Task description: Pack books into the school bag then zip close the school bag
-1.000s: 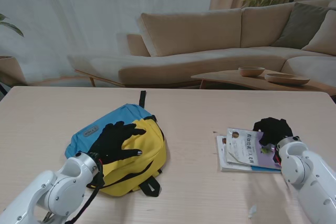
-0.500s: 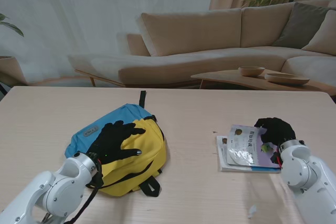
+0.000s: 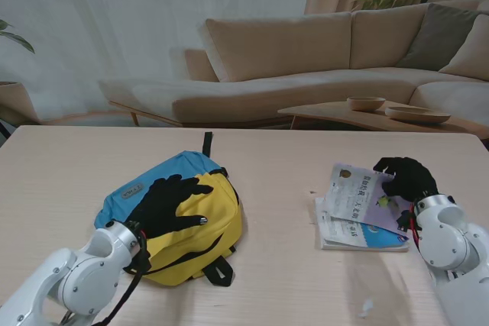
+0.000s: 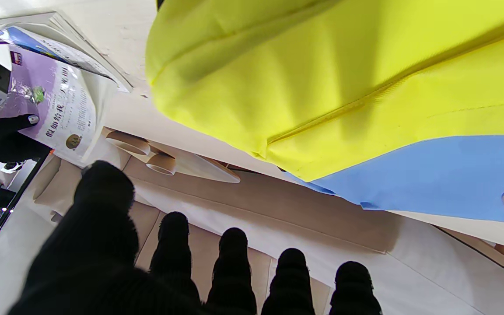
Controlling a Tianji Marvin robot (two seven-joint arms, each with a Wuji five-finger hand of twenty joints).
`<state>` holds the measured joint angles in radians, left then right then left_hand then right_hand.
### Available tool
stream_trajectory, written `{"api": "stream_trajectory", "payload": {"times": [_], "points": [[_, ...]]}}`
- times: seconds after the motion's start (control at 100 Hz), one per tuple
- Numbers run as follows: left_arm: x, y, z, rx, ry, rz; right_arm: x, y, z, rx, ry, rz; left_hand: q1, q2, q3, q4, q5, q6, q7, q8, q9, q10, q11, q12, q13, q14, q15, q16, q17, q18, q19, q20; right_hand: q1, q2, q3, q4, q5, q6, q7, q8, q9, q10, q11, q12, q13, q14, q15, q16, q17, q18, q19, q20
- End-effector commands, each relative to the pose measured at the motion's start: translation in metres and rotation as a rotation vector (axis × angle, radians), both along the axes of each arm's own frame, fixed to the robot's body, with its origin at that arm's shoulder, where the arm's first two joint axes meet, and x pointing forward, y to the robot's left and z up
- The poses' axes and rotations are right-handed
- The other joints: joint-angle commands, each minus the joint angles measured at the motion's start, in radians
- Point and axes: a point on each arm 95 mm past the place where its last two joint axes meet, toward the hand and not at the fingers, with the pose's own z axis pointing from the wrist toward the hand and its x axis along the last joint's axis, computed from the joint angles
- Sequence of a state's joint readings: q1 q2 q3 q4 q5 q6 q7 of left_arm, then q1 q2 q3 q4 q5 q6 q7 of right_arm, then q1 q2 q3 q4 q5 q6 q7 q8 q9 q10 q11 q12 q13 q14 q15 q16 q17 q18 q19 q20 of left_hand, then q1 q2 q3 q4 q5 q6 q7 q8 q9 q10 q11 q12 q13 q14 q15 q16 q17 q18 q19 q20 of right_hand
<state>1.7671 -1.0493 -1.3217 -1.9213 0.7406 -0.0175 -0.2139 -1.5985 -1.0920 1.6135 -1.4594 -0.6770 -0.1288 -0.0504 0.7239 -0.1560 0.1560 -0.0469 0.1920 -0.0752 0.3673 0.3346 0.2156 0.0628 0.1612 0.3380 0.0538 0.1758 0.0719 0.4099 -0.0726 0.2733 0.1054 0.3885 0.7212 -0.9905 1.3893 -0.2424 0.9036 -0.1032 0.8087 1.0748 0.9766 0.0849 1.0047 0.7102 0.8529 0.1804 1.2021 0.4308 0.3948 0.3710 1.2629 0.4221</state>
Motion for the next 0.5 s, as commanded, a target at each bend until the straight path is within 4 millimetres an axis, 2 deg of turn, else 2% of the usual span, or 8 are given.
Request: {"api": "stream_trajectory", "payload": {"times": [0.0,0.27,0.49], "points": [[-0.001,-0.004,0.002,-0.01,0.009,-0.017,0.001,0.008,0.015,0.005,-0.03,0.032,-0.004,0.035,-0.013,0.032,-0.039,-0.02,0.014,-0.003,-0.026,-0.016,-0.003,-0.011,-0.024,-0.019,-0.012,-0.002,-0.007,-0.021,-0.041,-0.006,0.181,0.231,0.083,0.169,0.163,-0.177,0.347,0.215,0.103,0.014,0.231,0.093,0.106,0.021,0.199,0.072,-0.004,0.018,0.039,0.018],[0.004,-0.006,0.01,-0.05,0.005,-0.038,0.002,0.027,0.059,0.059,-0.09,0.095,-0.001,0.03,-0.009,0.032,-0.036,-0.01,0.029,0.002,-0.012,-0.006,0.002,-0.008,-0.017,-0.012,-0.003,0.003,-0.01,-0.017,-0.029,0.01,0.18,0.229,0.085,0.17,0.164,-0.173,0.342,0.222,0.105,0.017,0.228,0.098,0.107,0.023,0.201,0.076,-0.002,0.02,0.038,0.023],[0.01,-0.01,0.018,-0.106,0.012,-0.062,0.007,0.062,0.078,0.103,-0.104,0.148,0.001,0.018,-0.002,0.031,-0.035,0.002,0.038,0.005,0.0,-0.004,0.007,-0.005,-0.003,-0.004,0.004,0.007,-0.013,-0.009,-0.011,0.036,0.179,0.229,0.085,0.171,0.163,-0.174,0.339,0.226,0.105,0.018,0.226,0.1,0.108,0.022,0.2,0.079,-0.002,0.021,0.036,0.025]]}}
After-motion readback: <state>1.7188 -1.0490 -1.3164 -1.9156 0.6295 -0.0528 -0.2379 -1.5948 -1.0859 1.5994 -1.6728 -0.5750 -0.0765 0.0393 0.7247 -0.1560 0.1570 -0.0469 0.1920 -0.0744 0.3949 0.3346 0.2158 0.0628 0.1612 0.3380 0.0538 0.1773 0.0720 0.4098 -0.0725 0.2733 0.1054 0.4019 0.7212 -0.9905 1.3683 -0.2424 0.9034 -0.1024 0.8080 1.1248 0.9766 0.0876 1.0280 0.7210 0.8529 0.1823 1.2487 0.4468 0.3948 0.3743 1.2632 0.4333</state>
